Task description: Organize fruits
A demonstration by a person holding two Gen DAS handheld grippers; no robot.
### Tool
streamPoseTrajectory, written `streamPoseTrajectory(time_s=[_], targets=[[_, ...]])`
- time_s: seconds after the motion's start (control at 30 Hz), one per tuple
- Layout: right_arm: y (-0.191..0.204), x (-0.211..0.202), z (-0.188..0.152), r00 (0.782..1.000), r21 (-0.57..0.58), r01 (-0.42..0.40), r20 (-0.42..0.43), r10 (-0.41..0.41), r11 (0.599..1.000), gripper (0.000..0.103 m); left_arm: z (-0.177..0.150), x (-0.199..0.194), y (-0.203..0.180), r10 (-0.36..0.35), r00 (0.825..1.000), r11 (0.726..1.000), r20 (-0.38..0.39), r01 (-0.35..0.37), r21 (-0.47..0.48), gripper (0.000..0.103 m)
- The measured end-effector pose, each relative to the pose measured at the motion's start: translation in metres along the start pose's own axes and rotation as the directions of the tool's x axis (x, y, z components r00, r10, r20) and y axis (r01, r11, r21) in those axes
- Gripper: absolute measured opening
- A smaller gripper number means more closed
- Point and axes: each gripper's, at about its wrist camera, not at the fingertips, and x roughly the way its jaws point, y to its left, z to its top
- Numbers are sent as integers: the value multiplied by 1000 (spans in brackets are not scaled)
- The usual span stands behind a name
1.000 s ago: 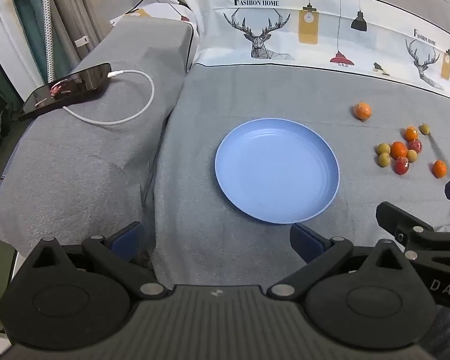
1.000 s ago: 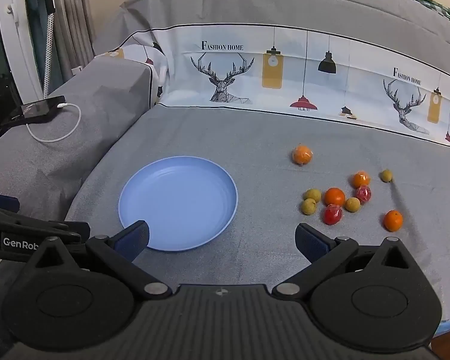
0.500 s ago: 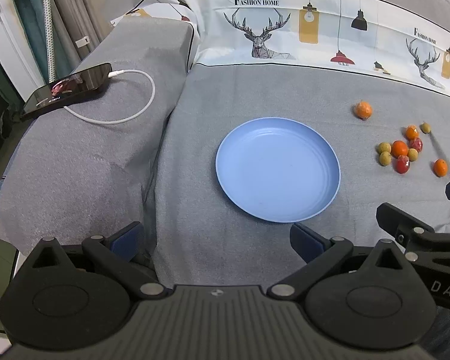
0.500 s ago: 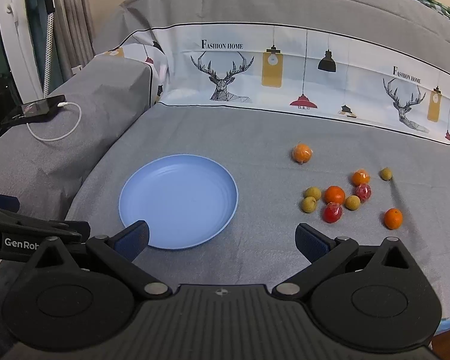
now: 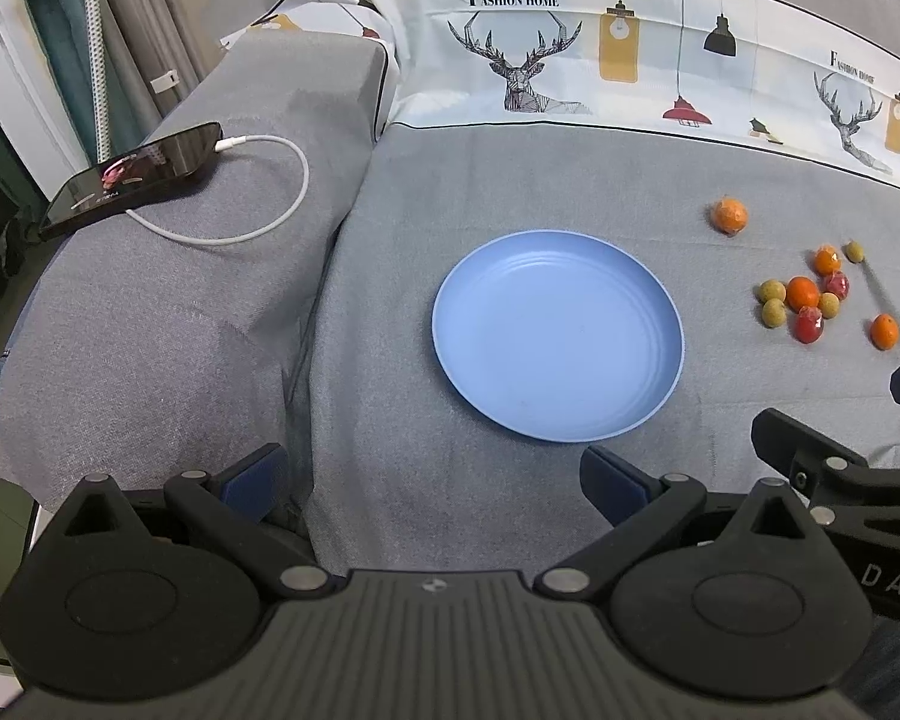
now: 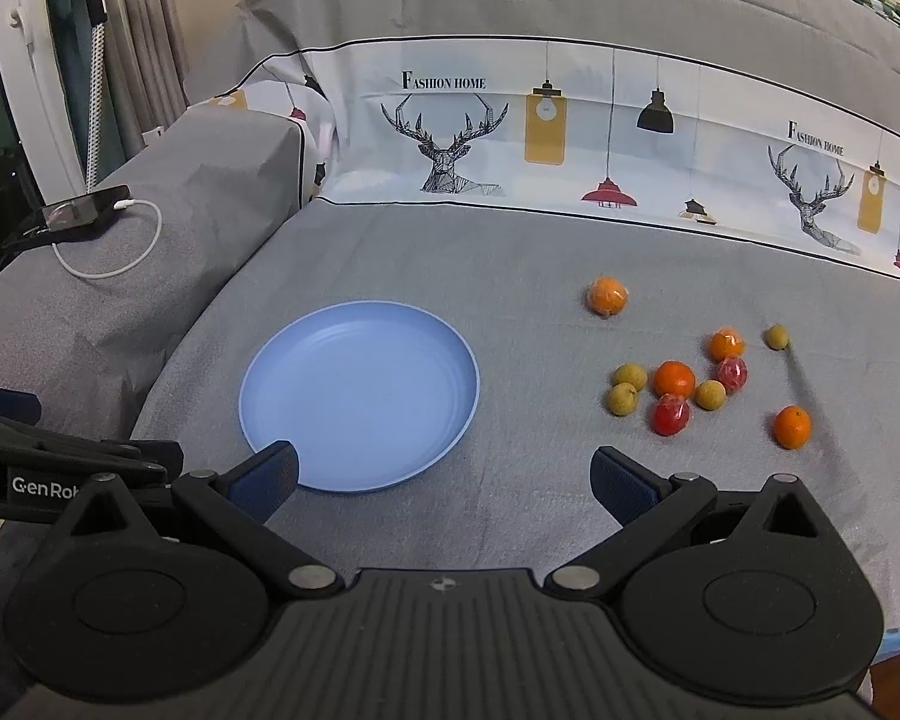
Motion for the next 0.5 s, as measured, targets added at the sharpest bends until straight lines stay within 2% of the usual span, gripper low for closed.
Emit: streamPoseTrajectory(time_s=[0.5], targets=[[1,3,-1,1000,3,-3,-11,3,1000,102,0,5,2,2,1000,1000,-6,-2,1,103]])
